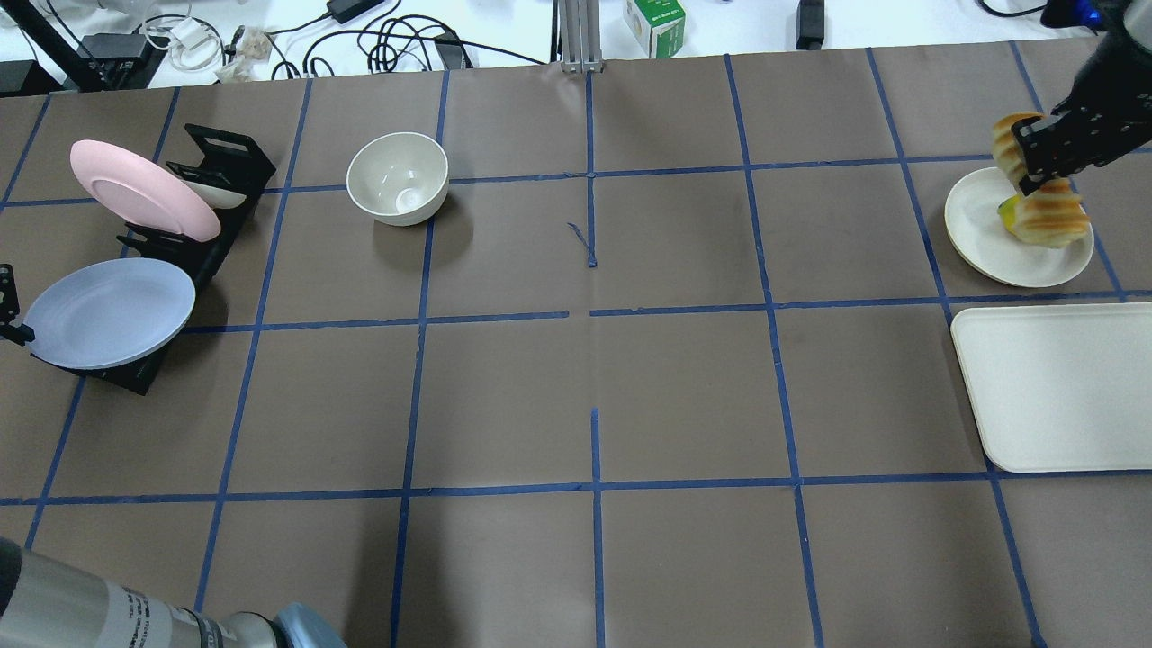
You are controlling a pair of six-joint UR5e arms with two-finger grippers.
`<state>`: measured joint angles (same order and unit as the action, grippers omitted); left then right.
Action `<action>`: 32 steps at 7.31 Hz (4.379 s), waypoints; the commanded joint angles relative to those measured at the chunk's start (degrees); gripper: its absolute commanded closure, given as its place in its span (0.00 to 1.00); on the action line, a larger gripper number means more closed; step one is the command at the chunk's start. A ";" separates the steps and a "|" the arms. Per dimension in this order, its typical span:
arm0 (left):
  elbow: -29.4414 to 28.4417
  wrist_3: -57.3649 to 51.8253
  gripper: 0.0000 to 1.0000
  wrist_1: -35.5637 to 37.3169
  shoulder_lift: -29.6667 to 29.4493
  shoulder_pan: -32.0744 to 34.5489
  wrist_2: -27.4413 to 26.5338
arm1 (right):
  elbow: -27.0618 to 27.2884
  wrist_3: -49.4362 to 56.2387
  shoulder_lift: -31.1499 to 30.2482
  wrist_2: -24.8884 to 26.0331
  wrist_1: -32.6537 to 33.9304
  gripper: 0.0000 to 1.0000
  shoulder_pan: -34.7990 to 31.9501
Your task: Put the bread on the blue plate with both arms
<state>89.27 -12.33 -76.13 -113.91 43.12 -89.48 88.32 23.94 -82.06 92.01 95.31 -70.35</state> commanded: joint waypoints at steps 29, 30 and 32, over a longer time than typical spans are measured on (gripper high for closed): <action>4.80 24.57 0.00 -4.81 19.14 53.12 0.65 | 7.56 -47.20 18.15 -10.27 32.81 1.00 -39.13; 2.94 22.63 0.00 -10.30 20.64 52.78 0.10 | 7.74 -49.93 20.08 -10.36 32.84 1.00 -39.51; 1.34 20.17 0.00 -13.78 22.59 52.51 -2.01 | 7.92 -51.81 22.54 -10.01 35.54 0.00 -40.13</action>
<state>91.74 9.86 -87.13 -92.55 95.94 -90.39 96.03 -27.08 -61.27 81.78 128.78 -110.02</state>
